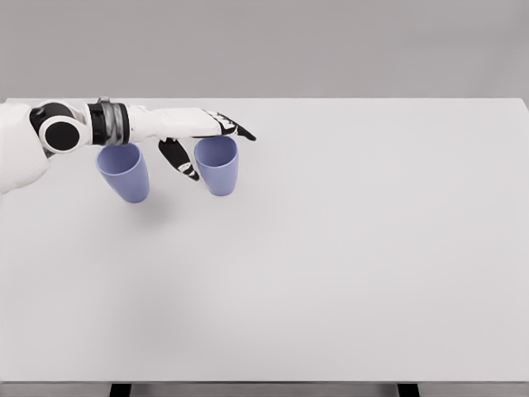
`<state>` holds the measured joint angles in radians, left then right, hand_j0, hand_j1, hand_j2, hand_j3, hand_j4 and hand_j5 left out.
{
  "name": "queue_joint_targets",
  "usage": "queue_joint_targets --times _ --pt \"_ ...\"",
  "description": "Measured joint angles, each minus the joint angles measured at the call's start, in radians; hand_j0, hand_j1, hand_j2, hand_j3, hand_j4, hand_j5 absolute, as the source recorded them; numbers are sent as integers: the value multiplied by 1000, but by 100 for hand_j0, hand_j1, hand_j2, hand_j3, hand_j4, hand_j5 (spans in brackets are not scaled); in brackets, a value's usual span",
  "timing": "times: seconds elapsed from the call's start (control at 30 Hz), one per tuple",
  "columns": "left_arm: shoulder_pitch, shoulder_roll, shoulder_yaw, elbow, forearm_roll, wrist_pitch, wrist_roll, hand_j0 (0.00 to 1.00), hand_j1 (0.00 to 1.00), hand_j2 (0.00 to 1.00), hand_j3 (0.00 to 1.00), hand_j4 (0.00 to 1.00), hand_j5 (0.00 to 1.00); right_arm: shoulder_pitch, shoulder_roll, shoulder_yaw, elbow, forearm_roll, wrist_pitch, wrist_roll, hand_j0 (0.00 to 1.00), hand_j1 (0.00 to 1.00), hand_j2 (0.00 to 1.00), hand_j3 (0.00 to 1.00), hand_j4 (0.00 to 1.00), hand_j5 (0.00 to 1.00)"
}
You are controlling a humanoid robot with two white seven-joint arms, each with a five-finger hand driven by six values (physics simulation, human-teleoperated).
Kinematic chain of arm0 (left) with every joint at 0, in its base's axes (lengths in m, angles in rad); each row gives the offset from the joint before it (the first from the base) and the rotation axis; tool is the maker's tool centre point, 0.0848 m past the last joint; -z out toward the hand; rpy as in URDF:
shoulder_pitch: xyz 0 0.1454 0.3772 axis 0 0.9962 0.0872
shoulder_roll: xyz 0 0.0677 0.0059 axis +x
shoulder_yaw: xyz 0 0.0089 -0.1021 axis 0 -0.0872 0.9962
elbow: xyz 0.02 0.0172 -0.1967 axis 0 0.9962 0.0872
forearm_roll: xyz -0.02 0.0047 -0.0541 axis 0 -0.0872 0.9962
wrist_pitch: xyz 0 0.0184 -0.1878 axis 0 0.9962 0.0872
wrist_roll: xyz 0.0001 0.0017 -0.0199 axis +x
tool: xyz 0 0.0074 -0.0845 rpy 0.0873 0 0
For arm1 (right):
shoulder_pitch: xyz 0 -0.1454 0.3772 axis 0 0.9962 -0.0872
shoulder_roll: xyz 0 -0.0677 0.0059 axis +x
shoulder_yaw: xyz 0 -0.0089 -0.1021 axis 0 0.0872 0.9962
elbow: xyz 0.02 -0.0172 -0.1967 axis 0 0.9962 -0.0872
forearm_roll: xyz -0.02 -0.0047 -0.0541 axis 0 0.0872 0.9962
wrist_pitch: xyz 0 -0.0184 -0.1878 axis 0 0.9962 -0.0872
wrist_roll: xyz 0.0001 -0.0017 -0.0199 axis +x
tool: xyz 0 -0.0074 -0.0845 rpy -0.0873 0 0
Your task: Place the right cup on the left cup with left arm
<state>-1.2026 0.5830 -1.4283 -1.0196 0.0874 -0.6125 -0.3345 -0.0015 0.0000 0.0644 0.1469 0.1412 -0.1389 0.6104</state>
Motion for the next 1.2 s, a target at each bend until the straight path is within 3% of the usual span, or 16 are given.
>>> queue_joint_targets --times 0.2,0.33,0.4,0.9,1.2 --pt "15 -1 1 -1 -11 0 6 80 80 80 80 80 80 0 0 0 0 0 0 0 100 100 100 100 100 100" --pt "15 1 2 -3 -7 0 6 49 49 49 49 49 49 0 0 0 0 0 0 0 100 100 100 100 100 100" --pt "15 5 4 -4 -5 1 6 44 44 44 44 44 44 0 0 0 0 0 0 0 100 100 100 100 100 100" --pt "9 25 25 -39 -5 0 5 38 38 38 38 38 38 0 0 0 0 0 0 0 100 100 100 100 100 100" --pt "-60 133 24 -144 29 1 5 38 38 38 38 38 38 0 0 0 0 0 0 0 100 100 100 100 100 100"
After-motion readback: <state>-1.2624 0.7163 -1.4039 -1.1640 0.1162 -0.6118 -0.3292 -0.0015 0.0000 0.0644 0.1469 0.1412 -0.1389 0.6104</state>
